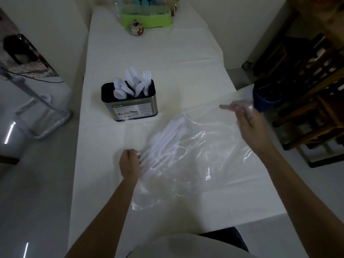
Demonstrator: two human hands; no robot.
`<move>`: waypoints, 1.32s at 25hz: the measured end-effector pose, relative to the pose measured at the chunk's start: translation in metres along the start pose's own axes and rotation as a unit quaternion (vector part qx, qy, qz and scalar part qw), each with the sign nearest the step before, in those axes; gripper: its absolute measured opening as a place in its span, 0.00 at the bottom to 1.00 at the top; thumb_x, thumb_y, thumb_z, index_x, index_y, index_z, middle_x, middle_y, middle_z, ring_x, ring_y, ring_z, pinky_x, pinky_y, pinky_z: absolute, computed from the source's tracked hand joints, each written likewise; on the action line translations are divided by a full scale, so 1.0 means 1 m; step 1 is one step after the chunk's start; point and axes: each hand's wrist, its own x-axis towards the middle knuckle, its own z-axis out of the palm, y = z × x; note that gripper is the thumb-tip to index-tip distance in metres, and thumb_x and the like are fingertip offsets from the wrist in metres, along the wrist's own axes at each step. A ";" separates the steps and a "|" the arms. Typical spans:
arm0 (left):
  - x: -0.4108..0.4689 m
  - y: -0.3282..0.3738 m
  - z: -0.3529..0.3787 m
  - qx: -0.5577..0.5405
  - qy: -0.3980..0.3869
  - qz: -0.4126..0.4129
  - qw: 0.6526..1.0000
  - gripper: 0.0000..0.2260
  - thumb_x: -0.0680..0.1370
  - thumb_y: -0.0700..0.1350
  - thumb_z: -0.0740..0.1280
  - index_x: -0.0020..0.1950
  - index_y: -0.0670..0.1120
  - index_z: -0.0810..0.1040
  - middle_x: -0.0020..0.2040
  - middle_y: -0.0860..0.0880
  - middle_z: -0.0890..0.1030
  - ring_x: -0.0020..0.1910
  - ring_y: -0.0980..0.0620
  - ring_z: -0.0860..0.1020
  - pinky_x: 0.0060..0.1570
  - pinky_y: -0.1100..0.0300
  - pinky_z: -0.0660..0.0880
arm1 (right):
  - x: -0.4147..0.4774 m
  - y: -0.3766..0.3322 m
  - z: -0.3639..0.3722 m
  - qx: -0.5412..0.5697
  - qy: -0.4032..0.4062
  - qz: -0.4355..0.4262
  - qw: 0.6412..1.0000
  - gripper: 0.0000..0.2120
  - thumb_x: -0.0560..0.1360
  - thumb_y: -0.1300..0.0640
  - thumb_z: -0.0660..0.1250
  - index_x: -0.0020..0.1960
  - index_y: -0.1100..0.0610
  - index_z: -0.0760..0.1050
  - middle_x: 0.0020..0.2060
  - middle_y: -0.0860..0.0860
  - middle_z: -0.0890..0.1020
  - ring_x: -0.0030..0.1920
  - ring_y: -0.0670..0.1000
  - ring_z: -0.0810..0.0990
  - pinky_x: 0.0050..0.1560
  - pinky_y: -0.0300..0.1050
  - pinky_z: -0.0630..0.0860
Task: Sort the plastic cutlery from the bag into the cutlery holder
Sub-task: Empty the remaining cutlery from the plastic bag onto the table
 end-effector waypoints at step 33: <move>-0.036 0.001 0.012 0.134 -0.023 0.081 0.987 0.12 0.80 0.44 0.58 0.53 0.36 0.77 0.43 0.43 0.79 0.40 0.50 0.74 0.41 0.60 0.67 | 0.016 0.004 -0.026 -0.242 0.050 0.124 0.961 0.10 0.78 0.50 0.61 0.48 0.58 0.71 0.33 0.52 0.73 0.33 0.45 0.73 0.34 0.33 0.67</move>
